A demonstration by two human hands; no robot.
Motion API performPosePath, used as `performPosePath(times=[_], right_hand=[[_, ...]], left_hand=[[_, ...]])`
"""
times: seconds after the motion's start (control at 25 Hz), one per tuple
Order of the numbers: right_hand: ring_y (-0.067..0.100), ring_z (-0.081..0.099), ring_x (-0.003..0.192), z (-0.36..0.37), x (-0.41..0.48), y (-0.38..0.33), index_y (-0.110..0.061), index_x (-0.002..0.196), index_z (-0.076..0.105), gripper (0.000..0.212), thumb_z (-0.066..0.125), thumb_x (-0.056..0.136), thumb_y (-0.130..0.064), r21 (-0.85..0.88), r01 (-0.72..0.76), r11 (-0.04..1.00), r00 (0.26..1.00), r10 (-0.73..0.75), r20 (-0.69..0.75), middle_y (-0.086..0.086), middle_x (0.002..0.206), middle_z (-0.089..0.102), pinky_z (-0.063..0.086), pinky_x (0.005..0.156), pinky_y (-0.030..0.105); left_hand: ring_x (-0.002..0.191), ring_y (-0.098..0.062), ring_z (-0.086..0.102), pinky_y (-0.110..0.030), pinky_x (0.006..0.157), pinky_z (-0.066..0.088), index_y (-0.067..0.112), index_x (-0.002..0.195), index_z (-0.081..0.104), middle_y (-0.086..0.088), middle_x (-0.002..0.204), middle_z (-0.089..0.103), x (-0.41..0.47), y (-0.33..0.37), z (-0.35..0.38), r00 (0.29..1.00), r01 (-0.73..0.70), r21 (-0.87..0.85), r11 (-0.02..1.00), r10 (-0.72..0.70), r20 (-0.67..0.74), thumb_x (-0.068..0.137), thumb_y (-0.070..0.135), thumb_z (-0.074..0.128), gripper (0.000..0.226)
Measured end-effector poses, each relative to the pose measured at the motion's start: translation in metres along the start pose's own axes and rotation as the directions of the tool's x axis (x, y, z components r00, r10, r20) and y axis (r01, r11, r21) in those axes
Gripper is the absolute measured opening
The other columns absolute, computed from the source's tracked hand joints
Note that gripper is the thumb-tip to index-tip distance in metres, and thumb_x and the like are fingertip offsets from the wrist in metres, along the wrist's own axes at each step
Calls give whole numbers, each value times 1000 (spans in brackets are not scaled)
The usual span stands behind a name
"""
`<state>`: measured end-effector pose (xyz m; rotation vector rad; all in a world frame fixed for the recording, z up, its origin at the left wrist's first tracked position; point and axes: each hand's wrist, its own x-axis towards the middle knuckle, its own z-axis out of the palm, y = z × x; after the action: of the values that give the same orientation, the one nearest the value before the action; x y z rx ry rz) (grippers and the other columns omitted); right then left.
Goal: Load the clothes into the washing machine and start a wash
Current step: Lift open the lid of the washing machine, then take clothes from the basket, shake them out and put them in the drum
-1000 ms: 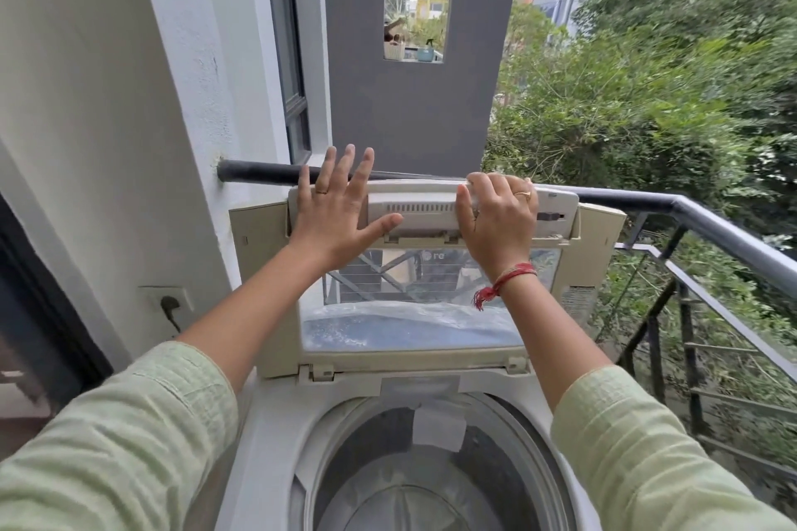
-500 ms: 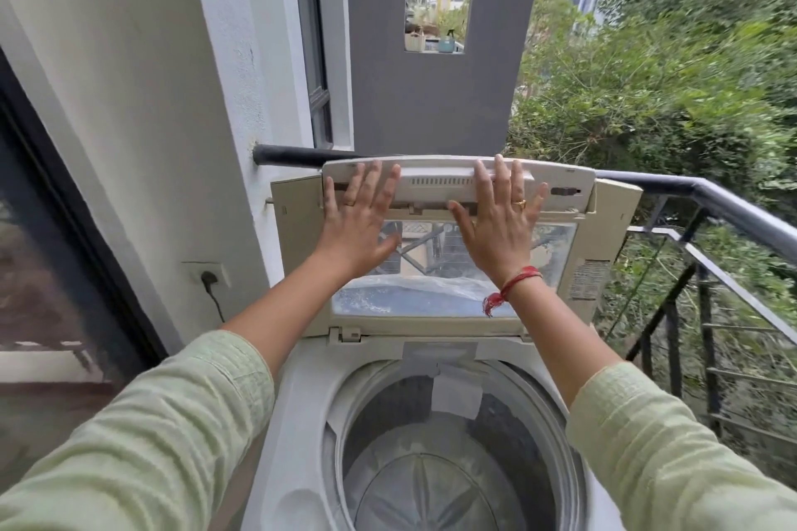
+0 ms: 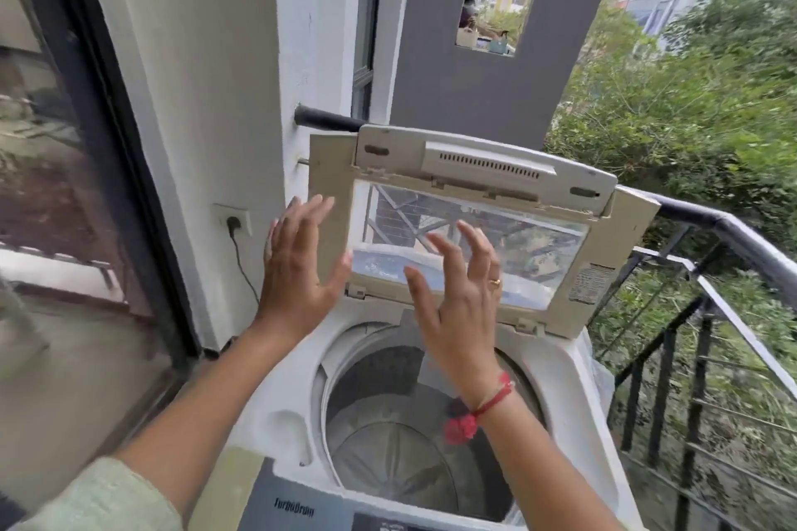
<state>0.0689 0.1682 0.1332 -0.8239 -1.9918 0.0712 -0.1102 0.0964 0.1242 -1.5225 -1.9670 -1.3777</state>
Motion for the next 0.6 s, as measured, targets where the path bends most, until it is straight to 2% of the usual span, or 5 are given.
performPosePath(times=[0.12, 0.24, 0.4, 0.48, 0.6], right_hand=[[20, 29, 137, 6, -58, -30, -27, 123, 48, 38, 45, 92, -49, 101, 35, 994, 973, -57, 222, 2, 140, 35, 28, 110, 42], [19, 31, 133, 13, -94, -49, -28, 119, 50, 35, 47, 90, -48, 234, -11, 972, 932, -75, 355, 3, 135, 42, 31, 107, 40], [15, 33, 130, 30, -124, -86, -27, 121, 52, 37, 46, 92, -48, 415, -31, 909, 825, -212, 524, -1, 135, 40, 31, 102, 31], [16, 36, 128, 43, -138, -110, -25, 121, 51, 37, 45, 92, -48, 489, 16, 872, 761, -328, 560, 0, 134, 39, 29, 101, 26], [16, 39, 125, 61, -160, -148, -24, 121, 50, 35, 51, 91, -42, 543, 1, 839, 696, -390, 602, 0, 133, 40, 32, 102, 28]], left_hand=[[138, -21, 27, -36, 112, 23, 13, 133, 42, -8, 138, 45, -87, -17, -31, 977, 202, 12, 979, -201, -65, 85, 41, 47, 56], [136, -19, 26, -30, 110, 20, 11, 130, 47, -10, 135, 46, -162, -32, -72, 908, 419, 127, 899, -410, -87, 84, 46, 45, 57], [135, -24, 31, -39, 109, 27, 14, 129, 48, -7, 132, 48, -258, -33, -121, 838, 528, 329, 783, -543, -54, 89, 55, 36, 59], [134, -24, 33, -36, 108, 26, 14, 128, 49, -7, 131, 49, -295, -34, -141, 792, 579, 388, 717, -608, -58, 86, 50, 43, 55], [130, -29, 38, -40, 106, 31, 13, 128, 49, -8, 129, 50, -328, -44, -171, 728, 641, 443, 627, -680, -91, 84, 44, 45, 53]])
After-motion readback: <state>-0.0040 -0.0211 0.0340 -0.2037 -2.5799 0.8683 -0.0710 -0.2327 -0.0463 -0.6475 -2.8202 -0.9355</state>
